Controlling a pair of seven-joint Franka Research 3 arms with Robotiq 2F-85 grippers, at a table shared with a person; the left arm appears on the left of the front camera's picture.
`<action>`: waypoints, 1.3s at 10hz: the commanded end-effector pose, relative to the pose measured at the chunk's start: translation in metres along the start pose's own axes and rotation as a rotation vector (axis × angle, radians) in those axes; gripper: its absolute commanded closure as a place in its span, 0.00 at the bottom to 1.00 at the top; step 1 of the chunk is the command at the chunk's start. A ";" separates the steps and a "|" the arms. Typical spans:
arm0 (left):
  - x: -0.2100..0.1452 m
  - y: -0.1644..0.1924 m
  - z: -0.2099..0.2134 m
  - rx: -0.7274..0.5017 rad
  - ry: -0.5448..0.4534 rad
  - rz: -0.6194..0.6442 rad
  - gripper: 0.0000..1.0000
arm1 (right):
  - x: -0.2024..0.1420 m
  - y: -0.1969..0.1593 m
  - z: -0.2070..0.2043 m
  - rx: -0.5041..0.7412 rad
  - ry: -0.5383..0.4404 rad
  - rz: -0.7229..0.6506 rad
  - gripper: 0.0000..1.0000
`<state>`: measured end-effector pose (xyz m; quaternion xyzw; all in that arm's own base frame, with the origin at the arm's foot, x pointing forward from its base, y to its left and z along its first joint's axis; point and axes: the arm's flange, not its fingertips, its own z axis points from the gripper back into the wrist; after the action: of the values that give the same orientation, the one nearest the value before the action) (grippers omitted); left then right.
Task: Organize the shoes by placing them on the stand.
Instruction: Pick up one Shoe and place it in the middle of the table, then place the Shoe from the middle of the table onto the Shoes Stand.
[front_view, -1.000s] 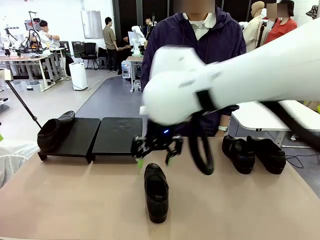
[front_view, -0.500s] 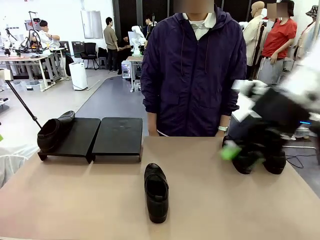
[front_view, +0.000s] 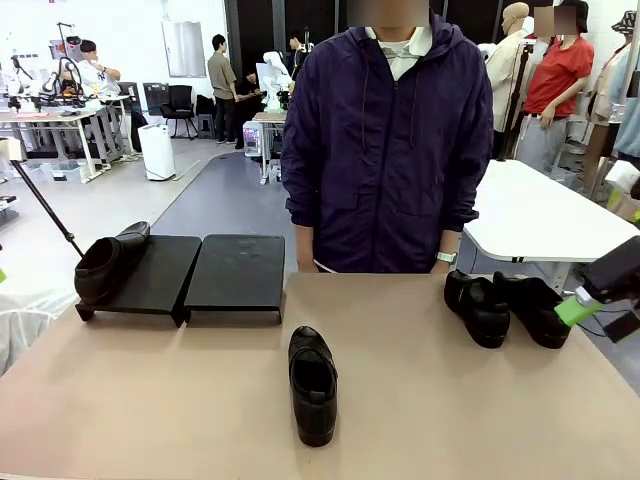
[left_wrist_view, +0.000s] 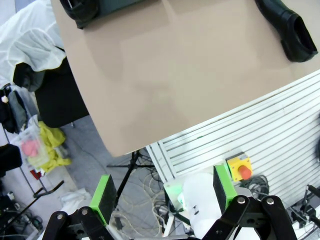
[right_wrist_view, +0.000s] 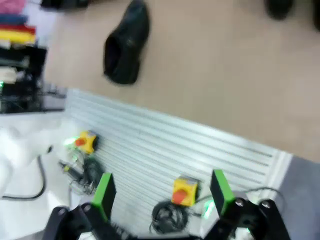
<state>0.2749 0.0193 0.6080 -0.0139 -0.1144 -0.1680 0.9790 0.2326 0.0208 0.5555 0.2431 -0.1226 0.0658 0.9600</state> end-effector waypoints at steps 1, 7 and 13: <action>0.000 0.003 0.002 0.008 0.006 -0.010 0.00 | -0.011 0.001 0.003 0.059 0.042 0.019 0.00; 0.000 0.003 0.002 0.008 0.006 -0.010 0.00 | -0.011 0.001 0.003 0.059 0.042 0.019 0.00; 0.000 0.000 0.000 0.000 0.000 0.000 0.00 | -0.011 0.001 0.003 0.059 0.042 0.019 0.00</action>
<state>0.2750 0.0193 0.6080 -0.0140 -0.1143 -0.1680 0.9790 0.2221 0.0215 0.5547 0.2592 -0.1010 0.0737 0.9577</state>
